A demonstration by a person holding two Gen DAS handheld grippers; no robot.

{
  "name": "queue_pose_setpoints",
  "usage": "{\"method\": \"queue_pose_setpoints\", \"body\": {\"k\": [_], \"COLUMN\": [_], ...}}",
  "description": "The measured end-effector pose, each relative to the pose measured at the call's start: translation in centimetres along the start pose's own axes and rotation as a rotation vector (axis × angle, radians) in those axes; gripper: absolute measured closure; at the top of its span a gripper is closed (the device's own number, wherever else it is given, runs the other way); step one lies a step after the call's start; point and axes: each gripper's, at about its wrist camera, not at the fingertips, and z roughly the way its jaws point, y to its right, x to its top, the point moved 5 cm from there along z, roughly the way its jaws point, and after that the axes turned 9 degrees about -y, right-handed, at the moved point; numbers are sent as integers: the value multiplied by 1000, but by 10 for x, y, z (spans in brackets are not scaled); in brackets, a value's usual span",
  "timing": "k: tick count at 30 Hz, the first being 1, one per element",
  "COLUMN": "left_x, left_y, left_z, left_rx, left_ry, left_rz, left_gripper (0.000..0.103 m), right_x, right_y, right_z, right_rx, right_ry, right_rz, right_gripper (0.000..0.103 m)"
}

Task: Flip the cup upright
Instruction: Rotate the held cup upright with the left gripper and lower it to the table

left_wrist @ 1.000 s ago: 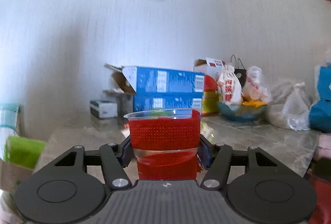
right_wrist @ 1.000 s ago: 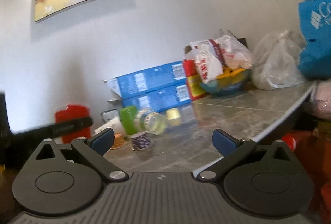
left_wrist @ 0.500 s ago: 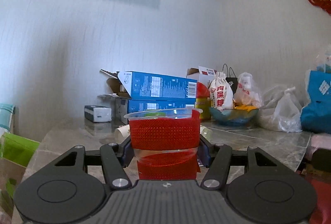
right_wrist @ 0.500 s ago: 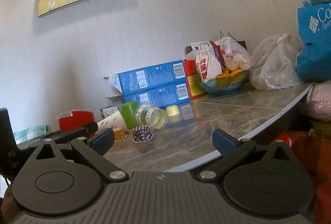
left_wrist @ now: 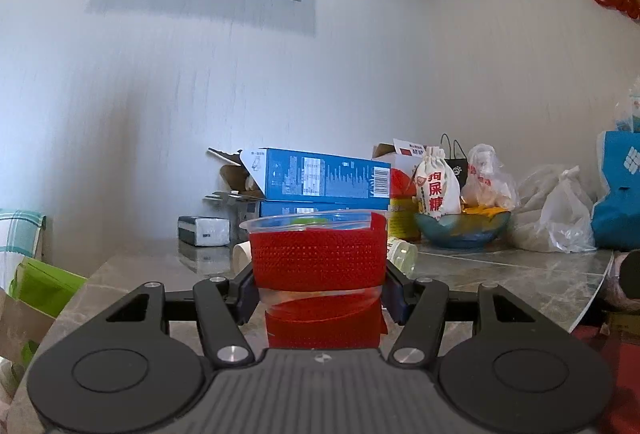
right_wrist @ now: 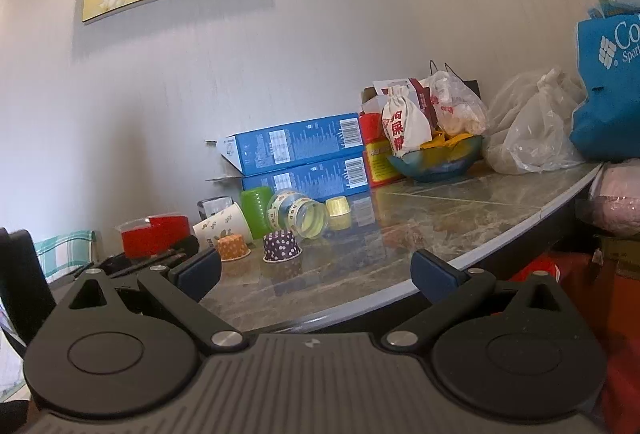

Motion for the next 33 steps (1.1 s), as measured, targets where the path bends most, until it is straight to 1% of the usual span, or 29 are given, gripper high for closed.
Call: {"method": "queue_pose_setpoints", "body": {"k": [4,8,11,13,14,15,16,17,18,21,23,27,28,30,31,33], "left_x": [-5,-9,-10,-10,-11,-11,-12,-12,-12,-12,-10,-9,-9,-7,-3,9], "left_y": [1,3,6,6,5,5,5,5,5,6,4,-5,-10,-22,-29,-46], "left_z": [1,1,0,1,2,3,2,2,1,-2,-7,-28,-37,-54,-64,-79], "left_rx": [-4,8,18,2,-5,-5,-6,-18,-34,-53,-73,-88,-99,-147,-154,-136], "left_ry": [-8,-6,-5,-21,-29,-31,-34,-40,-43,-39,-38,-43,-57,-101,-131,-189], "left_rz": [14,38,50,45,41,41,42,45,47,67,63,64,56,44,34,-3], "left_gripper": [38,33,32,30,25,17,13,5,2,0,0,0,0,0,0,0], "right_x": [-1,-3,-5,-7,-7,-7,-7,-7,-7,-7,-7,-3,-1,4,7,12], "right_y": [0,0,0,0,0,1,1,1,1,-1,-2,-5,-6,-9,-13,-25], "right_z": [0,-1,0,0,0,-1,-1,-1,-1,-1,-1,-4,-6,-9,-11,-11], "right_rx": [2,2,2,2,2,2,2,2,2,5,10,19,27,52,70,83], "right_ry": [-3,-6,-12,-15,-15,-15,-16,-15,-15,-19,-21,-24,-27,-42,-59,-108], "right_rz": [6,3,6,9,8,8,7,7,8,11,10,11,14,17,14,-14], "right_gripper": [1,1,1,1,1,1,1,1,1,1,1,1,1,1,1,1]}}
